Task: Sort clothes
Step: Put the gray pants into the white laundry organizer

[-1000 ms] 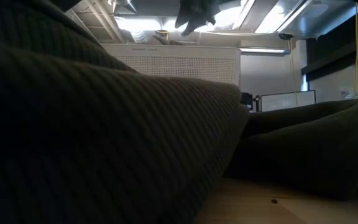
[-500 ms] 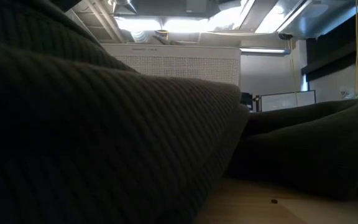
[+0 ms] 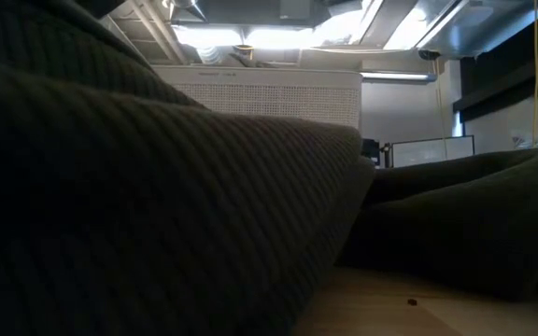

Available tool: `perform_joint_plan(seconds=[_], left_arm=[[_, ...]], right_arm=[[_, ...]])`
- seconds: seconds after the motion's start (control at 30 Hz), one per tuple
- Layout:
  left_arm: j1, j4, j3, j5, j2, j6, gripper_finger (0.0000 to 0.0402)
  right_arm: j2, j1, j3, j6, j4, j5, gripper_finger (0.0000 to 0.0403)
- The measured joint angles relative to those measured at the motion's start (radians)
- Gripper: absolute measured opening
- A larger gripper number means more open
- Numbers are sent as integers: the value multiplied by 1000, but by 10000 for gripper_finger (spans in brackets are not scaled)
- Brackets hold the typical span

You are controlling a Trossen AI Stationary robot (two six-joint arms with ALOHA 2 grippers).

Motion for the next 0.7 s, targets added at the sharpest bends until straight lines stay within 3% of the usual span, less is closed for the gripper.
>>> perform_joint_plan(seconds=[0.47,0.7], left_arm=[[0,-7,0,0,0,-11,0],[0,-7,0,0,0,2,0]], right_arm=[[0,41,-530,55,359,-10,243],[0,50,-679,120,430,-52,243]])
